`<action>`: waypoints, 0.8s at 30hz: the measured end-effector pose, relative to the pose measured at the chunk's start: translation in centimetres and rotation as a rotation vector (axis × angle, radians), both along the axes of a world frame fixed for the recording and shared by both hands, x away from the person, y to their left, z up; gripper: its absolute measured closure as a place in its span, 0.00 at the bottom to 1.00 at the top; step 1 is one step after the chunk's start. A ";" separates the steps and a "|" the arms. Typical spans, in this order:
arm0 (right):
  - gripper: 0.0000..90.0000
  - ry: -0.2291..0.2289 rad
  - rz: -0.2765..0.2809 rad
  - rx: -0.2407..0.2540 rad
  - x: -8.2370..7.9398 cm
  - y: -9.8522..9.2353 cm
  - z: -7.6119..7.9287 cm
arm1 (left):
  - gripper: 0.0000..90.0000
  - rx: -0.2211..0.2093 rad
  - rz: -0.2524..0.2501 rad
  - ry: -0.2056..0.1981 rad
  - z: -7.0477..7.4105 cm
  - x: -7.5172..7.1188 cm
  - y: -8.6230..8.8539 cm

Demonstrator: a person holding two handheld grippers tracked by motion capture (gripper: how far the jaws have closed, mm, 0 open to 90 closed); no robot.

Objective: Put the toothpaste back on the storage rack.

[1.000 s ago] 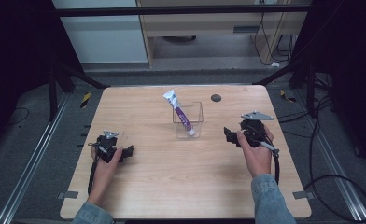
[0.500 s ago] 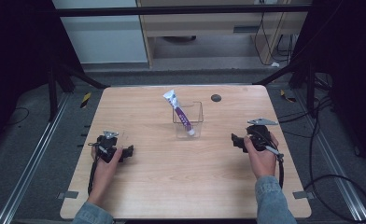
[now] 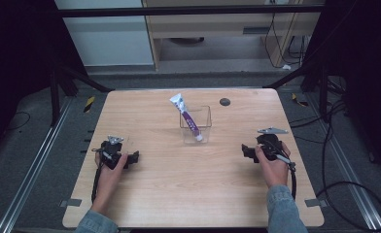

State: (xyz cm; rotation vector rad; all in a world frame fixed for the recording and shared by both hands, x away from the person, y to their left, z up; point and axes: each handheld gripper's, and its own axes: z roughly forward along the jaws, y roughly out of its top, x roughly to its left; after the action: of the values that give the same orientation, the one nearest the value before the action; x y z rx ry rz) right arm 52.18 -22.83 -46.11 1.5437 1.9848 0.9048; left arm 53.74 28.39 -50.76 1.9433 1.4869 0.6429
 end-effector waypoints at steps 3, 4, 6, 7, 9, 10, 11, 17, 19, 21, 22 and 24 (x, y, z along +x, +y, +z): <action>0.11 0.007 -0.005 0.000 0.1 0.0 -0.3 | 0.00 0.000 0.000 0.000 0.0 0.0 0.0; 0.12 0.010 -0.011 0.001 0.1 0.0 -0.5 | 0.00 0.001 0.000 0.000 0.0 0.0 0.0; 0.12 0.016 -0.013 0.002 0.2 0.0 -0.9 | 0.00 0.001 0.000 0.000 0.0 0.0 0.0; 0.12 0.021 -0.013 -0.001 0.2 0.0 -1.1 | 0.00 0.001 0.000 0.000 0.0 0.0 0.0; 0.12 0.029 -0.015 -0.002 0.2 0.0 -1.4 | 0.00 0.000 0.000 0.000 0.0 0.0 0.0; 0.12 0.030 -0.016 -0.005 0.3 0.0 -1.5 | 0.00 0.001 0.000 0.000 0.0 0.0 0.0; 0.12 0.029 -0.022 -0.015 0.3 -0.1 -1.6 | 0.00 0.001 0.000 0.000 0.0 0.0 0.0; 0.12 0.025 -0.060 0.009 0.6 -0.7 -2.2 | 0.00 0.000 0.000 0.000 0.0 0.0 0.0; 0.12 0.029 -0.066 0.014 0.7 -0.7 -2.3 | 0.00 0.001 0.000 0.000 0.0 0.0 0.0; 0.12 0.033 -0.072 0.017 0.8 -0.8 -2.5 | 0.00 0.001 -0.001 0.000 0.0 0.0 0.0; 0.12 0.037 -0.078 0.019 0.9 -0.8 -2.5 | 0.00 0.001 -0.001 0.000 0.0 0.0 0.0; 0.12 0.038 -0.086 0.024 1.0 -0.9 -2.7 | 0.00 0.001 -0.001 0.000 0.0 0.0 0.0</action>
State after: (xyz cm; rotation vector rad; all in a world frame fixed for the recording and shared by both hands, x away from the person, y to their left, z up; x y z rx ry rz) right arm 53.18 -23.69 -48.82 1.6580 1.9245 0.8740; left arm 53.75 28.37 -50.75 1.9449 1.4857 0.6438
